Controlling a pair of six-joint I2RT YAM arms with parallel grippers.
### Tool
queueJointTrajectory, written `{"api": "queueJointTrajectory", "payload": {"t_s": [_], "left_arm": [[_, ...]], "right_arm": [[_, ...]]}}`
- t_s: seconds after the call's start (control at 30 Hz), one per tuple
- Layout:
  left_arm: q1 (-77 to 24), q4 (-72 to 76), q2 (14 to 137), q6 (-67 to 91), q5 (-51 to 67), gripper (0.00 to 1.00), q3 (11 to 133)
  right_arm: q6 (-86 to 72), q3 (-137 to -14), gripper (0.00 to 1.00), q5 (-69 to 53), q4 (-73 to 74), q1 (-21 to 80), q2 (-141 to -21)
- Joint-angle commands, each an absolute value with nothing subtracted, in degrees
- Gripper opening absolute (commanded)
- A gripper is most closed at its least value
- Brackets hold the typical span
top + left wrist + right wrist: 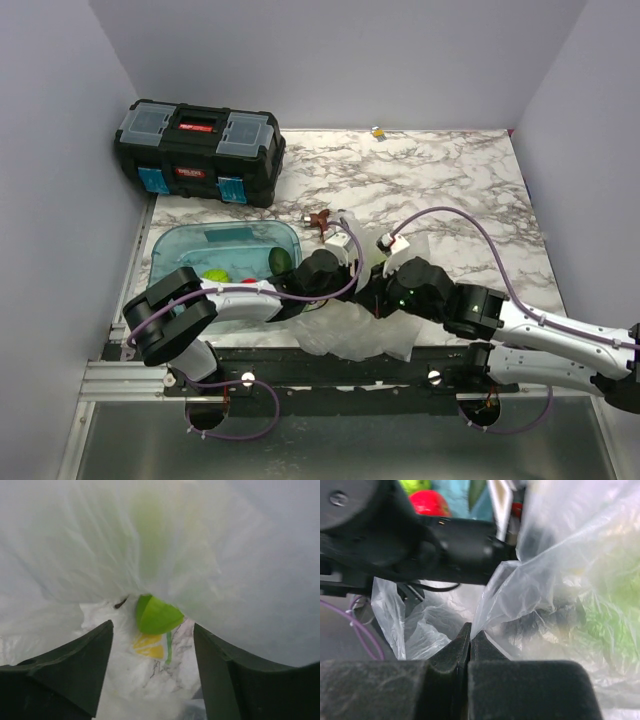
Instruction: Take the fake fruits out of the plastic bag
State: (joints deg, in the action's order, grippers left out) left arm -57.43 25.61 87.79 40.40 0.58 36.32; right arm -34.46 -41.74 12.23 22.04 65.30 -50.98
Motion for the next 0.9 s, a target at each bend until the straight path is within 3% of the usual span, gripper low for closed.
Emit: {"api": "queueJointTrajectory", "payload": {"t_s": [0.0,0.2,0.4,0.53,0.7,0.87], "left_arm": [[-57.92,28.39,86.93,40.16,2.29,0.73,34.67],[-60.78,28.21,92.54,40.44,0.88,0.99,36.97],[-65.39,27.23,95.22,41.48,-6.83,0.99,37.87],[-67.49,16.32,98.94,42.39,-14.68,0.99,43.20],[-67.40,11.54,102.71,43.48,-16.25,0.86,46.66],[-66.56,14.94,100.03,40.39,-16.36,0.59,43.68]], "right_arm": [[-29.28,-43.53,0.01,4.34,12.17,65.64,-53.53],[-31.61,-40.61,0.01,5.81,12.49,65.62,-52.54],[-33.12,-40.17,0.01,7.69,15.19,65.65,-49.55],[-33.22,-39.23,0.01,8.73,15.73,65.66,-47.77],[-34.06,-39.09,0.01,8.50,15.78,65.71,-48.45],[-33.57,-39.56,0.01,9.09,16.00,65.69,-49.72]]}}
